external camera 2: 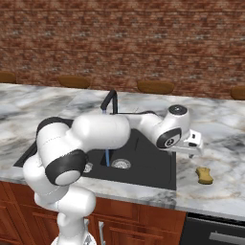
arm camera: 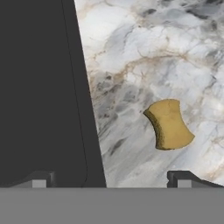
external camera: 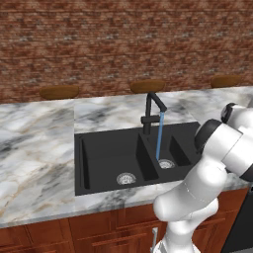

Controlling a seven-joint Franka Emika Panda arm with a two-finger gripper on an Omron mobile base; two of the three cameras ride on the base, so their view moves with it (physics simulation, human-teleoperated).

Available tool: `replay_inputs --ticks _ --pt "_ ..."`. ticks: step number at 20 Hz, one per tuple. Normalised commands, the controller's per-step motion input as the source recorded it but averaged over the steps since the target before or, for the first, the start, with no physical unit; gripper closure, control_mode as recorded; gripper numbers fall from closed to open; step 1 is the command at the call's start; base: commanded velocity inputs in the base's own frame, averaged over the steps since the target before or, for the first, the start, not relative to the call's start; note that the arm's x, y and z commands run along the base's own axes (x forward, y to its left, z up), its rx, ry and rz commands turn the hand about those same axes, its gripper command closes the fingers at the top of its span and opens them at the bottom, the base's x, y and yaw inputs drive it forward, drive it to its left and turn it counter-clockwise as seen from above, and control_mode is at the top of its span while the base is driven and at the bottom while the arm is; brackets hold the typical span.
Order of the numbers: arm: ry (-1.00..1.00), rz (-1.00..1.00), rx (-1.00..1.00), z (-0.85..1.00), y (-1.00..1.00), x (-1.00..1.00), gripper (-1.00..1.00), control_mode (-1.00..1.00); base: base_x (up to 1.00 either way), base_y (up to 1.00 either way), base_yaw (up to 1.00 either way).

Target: Soak the sponge with water for a few seconds and then drop it inside the sink.

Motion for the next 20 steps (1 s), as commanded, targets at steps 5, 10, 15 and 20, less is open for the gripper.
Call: replay_inputs --ticks 5,10,15,20 --pt "0.02 0.00 0.00 -0.07 -0.18 -0.19 -1.00 -1.00 0.00 0.00 0.00" --pt "0.03 0.00 0.00 -0.05 -0.24 -0.06 -1.00 -1.00 0.00 0.00 0.00" --pt "0.02 0.00 0.00 -0.04 -0.29 0.00 -1.00 -1.00 0.00 0.00 0.00" --pt "0.00 0.00 0.00 -0.12 -0.33 0.00 -1.00 -1.00 0.00 0.00 0.00"
